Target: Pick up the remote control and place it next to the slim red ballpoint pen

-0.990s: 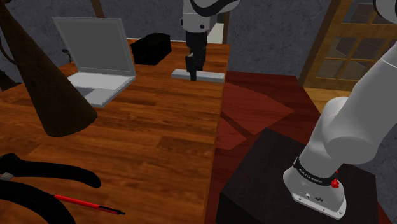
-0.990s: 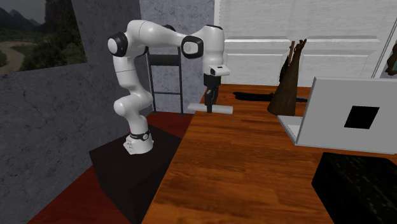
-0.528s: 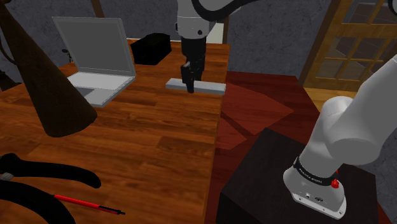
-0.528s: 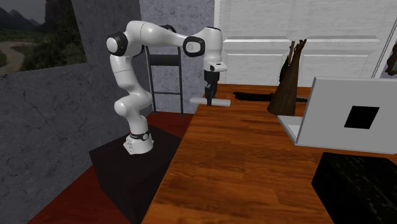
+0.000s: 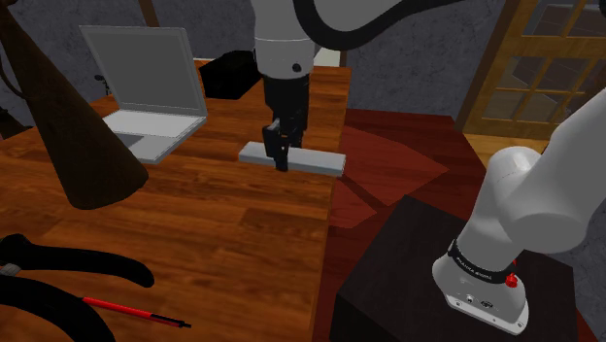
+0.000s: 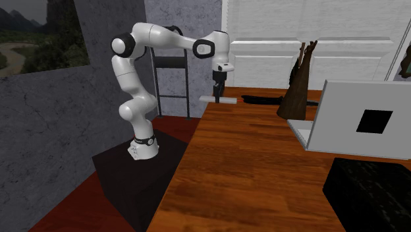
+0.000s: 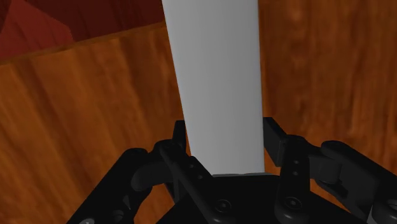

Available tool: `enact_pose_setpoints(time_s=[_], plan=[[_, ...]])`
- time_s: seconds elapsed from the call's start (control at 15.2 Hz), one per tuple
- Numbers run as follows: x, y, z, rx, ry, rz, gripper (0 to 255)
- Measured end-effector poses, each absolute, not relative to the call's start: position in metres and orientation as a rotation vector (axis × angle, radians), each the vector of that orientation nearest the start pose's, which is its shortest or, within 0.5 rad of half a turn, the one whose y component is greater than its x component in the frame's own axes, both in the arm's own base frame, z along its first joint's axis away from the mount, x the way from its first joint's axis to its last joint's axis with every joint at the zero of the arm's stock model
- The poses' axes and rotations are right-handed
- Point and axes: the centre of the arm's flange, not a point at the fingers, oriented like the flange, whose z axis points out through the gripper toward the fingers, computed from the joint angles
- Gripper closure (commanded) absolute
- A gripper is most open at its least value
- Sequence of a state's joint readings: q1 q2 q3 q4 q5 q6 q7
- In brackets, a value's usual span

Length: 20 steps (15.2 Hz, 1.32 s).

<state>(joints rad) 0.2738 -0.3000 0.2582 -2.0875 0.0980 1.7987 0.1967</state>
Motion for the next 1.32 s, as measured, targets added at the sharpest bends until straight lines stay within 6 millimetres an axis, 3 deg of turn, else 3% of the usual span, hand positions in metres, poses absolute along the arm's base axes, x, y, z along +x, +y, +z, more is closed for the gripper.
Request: enact_pose_setpoints(time_s=[1.06, 1.32], plan=[[0.279, 0.430, 0.546, -3.087, -0.471, 0.006, 255], [0.274, 0.444, 0.533, -3.087, -0.469, 0.007, 255]])
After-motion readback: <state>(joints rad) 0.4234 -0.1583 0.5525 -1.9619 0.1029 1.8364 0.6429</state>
